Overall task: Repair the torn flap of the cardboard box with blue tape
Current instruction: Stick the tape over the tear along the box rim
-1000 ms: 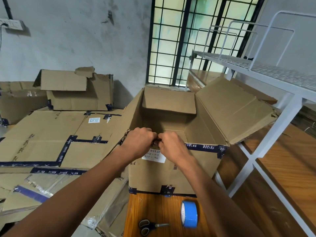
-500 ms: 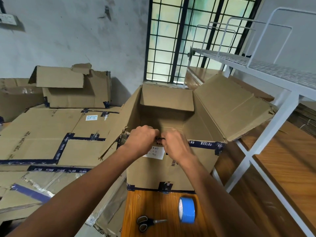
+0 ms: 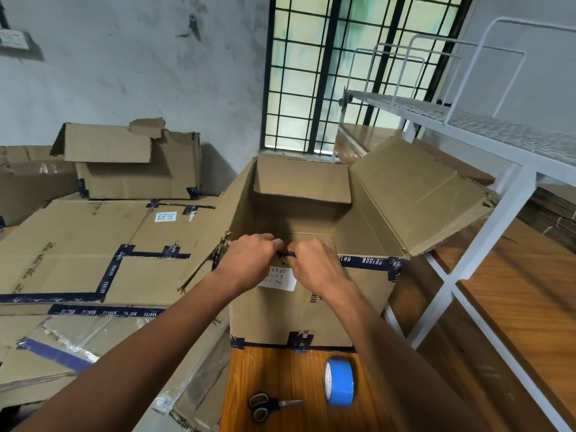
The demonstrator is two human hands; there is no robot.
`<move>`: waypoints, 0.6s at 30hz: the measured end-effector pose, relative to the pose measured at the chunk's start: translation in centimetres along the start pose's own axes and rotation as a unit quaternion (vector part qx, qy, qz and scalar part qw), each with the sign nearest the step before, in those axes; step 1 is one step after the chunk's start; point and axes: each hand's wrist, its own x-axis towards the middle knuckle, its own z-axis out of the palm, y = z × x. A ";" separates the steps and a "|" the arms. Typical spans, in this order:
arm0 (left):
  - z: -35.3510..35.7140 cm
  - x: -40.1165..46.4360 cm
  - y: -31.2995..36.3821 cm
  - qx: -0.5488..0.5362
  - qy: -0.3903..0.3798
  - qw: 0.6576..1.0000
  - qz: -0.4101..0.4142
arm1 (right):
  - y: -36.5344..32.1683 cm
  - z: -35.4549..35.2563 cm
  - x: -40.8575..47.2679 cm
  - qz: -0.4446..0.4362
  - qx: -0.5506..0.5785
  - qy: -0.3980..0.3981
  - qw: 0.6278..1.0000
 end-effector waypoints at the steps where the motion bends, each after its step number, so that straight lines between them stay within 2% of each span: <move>1: 0.0 -0.1 -0.2 -0.009 -0.002 1.000 0.003 | 0.0 -0.1 -0.2 -0.003 0.001 0.009 1.000; 6: -0.8 -0.2 -1.3 -0.022 0.021 1.000 -0.006 | -0.7 -0.8 -0.2 -0.026 0.041 0.046 0.998; 12: -1.1 -0.2 -2.0 -0.037 0.020 0.999 -0.014 | -2.3 -0.3 0.8 -0.007 0.105 -0.001 0.994; 18: -1.2 0.9 -2.0 -0.051 0.012 0.998 -0.046 | -2.2 0.3 1.4 0.003 0.083 0.014 0.996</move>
